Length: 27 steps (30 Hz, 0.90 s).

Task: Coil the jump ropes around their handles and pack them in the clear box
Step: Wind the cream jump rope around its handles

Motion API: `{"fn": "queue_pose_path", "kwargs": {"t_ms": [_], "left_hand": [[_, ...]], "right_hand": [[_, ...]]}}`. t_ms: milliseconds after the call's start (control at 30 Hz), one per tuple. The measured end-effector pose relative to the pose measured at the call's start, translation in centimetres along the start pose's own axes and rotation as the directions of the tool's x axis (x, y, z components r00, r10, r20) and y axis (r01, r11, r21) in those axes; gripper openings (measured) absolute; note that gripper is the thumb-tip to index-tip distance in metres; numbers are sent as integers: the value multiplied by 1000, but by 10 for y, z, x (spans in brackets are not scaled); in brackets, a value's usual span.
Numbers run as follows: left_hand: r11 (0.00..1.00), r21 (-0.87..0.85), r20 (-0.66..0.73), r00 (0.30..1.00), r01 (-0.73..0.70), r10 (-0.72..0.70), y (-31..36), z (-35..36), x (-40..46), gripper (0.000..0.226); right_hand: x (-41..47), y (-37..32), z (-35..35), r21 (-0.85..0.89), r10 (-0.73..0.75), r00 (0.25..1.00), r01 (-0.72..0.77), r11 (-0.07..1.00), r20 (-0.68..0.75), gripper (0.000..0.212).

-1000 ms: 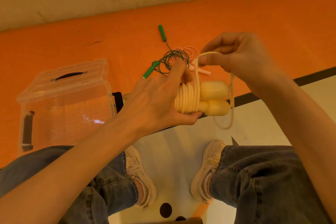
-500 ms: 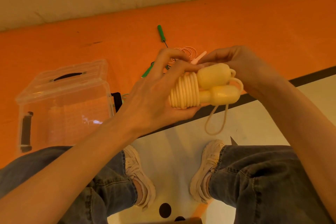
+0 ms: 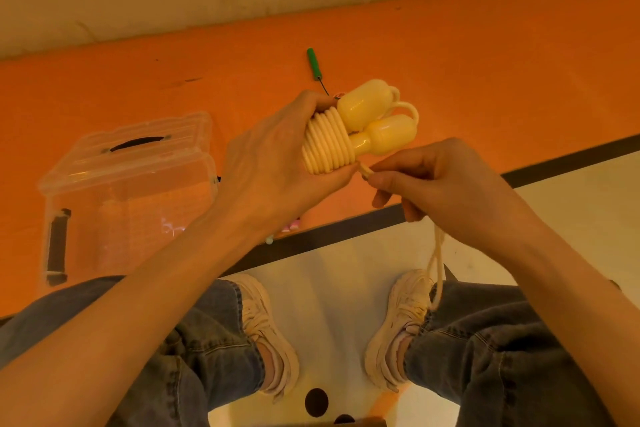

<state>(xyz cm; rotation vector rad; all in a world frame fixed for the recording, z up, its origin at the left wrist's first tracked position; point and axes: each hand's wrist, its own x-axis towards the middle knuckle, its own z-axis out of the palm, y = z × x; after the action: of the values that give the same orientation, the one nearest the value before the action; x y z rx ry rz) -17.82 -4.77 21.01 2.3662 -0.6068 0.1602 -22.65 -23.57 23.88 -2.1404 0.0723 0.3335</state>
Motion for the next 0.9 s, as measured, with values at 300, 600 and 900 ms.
{"fn": "queue_pose_path", "kwargs": {"t_ms": [300,600,900], "left_hand": [[977,193,26,996,-85,81,3,5,-5,54],[965,217,69,989,-145,133,5,9,-3,71],[933,336,37,992,-127,122,5,12,-5,71]], "right_hand": [[-13,-9,-2,-118,-102,992,94,989,-68,23],[-12,-8,0,-123,-102,994,97,988,-33,28],[-17,-14,-31,-121,-58,975,86,989,216,7]]}}
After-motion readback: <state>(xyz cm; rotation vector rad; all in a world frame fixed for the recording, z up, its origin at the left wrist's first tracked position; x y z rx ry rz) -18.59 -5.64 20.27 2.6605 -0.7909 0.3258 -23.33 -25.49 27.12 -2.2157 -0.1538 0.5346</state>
